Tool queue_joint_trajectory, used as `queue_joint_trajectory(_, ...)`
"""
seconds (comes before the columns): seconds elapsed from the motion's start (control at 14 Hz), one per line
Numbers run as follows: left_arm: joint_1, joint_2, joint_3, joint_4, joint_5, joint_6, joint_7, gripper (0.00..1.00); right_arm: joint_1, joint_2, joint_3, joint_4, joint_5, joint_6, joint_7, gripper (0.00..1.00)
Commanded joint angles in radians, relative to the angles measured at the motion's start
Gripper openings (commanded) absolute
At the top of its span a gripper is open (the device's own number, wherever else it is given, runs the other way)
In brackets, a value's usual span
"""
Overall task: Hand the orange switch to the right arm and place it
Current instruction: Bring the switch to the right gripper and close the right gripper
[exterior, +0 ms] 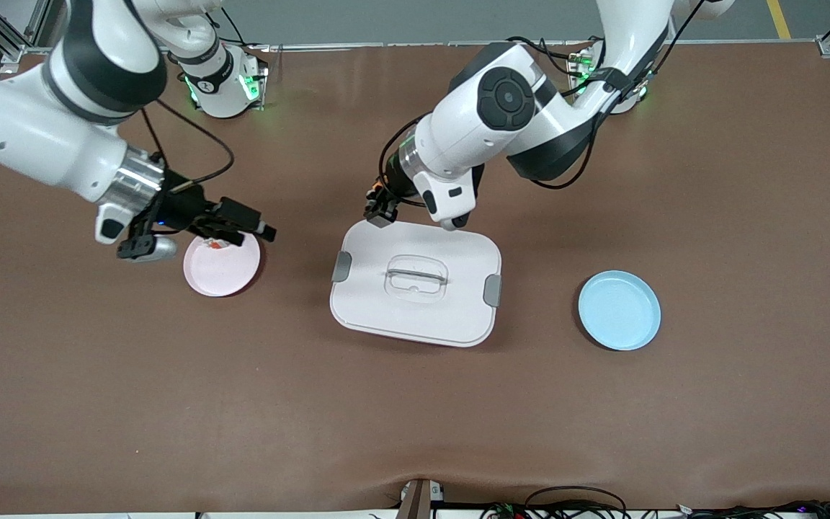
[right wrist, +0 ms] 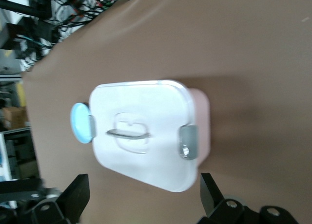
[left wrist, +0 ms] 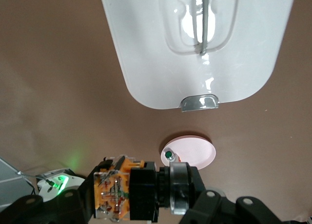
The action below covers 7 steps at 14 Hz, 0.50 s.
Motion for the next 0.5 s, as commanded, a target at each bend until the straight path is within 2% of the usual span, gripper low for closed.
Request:
queue_joint_trajectory(0.0,-0.026,0.025,0.002,0.044,-0.019,-0.012,-0.074,0.0,0.053,-0.064,-0.008,-0.112,0.103,0.078,0.007,1.0)
queue_joint_trajectory(0.07,-0.029,0.025,0.002,0.044,-0.019,-0.012,-0.094,0.0,0.063,-0.078,-0.008,-0.137,0.121,0.098,0.004,1.0)
queue_joint_trajectory(0.21,-0.032,0.019,0.002,0.044,-0.018,-0.013,-0.113,0.0,0.104,-0.111,-0.008,-0.184,0.234,0.142,-0.013,1.0)
queue_joint_trajectory(0.43,-0.032,0.017,0.003,0.046,-0.018,-0.013,-0.126,0.0,0.158,-0.144,-0.008,-0.226,0.301,0.207,-0.033,1.0)
